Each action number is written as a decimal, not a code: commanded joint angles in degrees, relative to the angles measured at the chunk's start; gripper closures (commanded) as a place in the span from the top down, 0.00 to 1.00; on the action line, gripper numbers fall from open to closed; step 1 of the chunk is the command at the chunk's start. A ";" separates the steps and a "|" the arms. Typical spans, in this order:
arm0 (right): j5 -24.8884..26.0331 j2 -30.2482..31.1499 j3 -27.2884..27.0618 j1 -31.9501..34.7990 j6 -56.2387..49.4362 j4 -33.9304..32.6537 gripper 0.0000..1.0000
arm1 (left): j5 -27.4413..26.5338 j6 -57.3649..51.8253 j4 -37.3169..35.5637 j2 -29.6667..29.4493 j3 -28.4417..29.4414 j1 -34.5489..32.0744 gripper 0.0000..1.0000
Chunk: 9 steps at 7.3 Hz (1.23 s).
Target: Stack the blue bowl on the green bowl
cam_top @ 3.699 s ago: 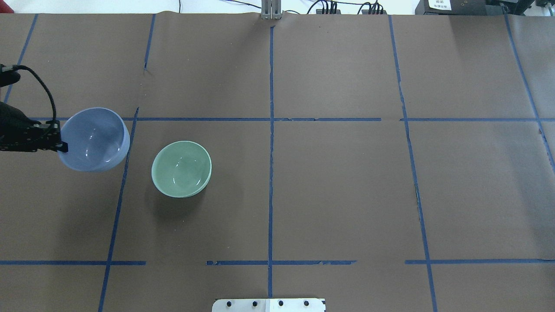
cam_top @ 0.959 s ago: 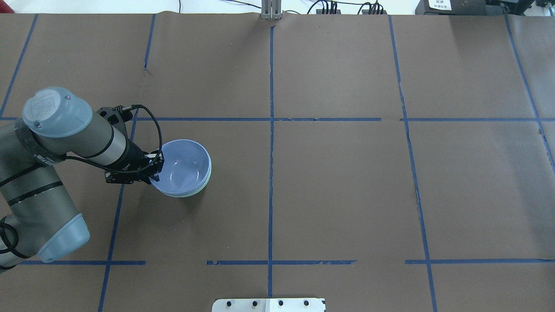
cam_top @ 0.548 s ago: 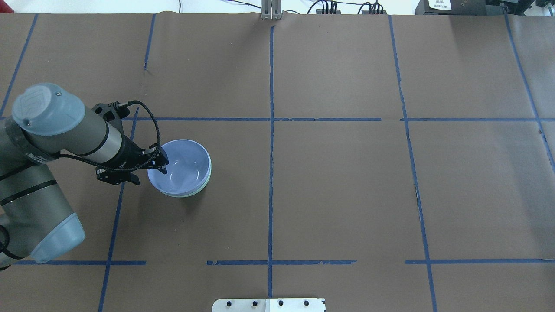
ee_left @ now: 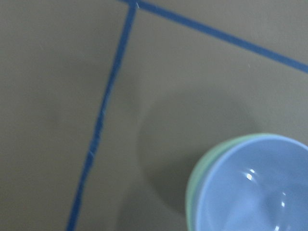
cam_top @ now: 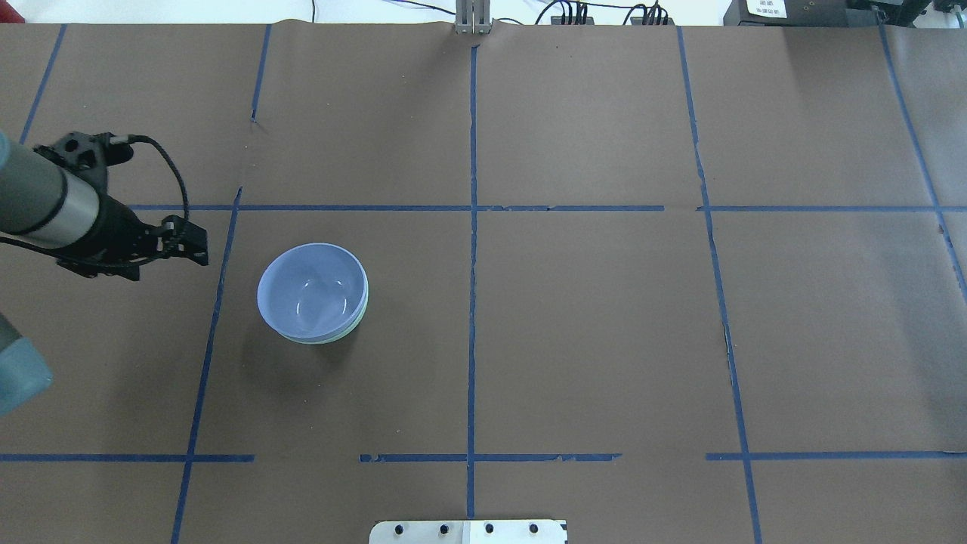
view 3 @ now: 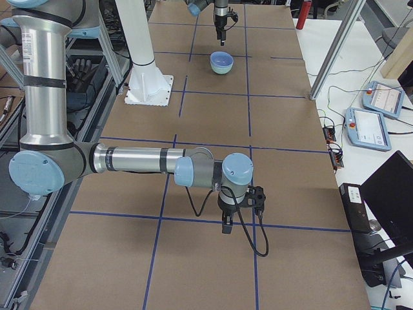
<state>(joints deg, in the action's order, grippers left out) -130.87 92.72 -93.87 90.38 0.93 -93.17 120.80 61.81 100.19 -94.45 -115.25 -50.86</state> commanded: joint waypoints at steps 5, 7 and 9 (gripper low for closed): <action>0.00 0.00 0.00 -0.03 -0.05 0.00 1.00 | 5.94 -62.67 -2.53 16.66 11.17 -36.54 1.00; 0.00 -0.09 0.00 -0.03 0.03 0.00 1.00 | 7.25 -63.12 -9.46 16.23 12.43 -42.12 1.00; 0.00 0.00 0.00 -0.03 0.03 0.00 1.00 | 7.34 -63.21 -9.23 15.88 12.69 -42.13 1.00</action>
<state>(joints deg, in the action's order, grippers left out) -130.87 92.70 -93.87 90.35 0.92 -93.16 127.93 -1.23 91.27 -78.41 -102.74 -92.54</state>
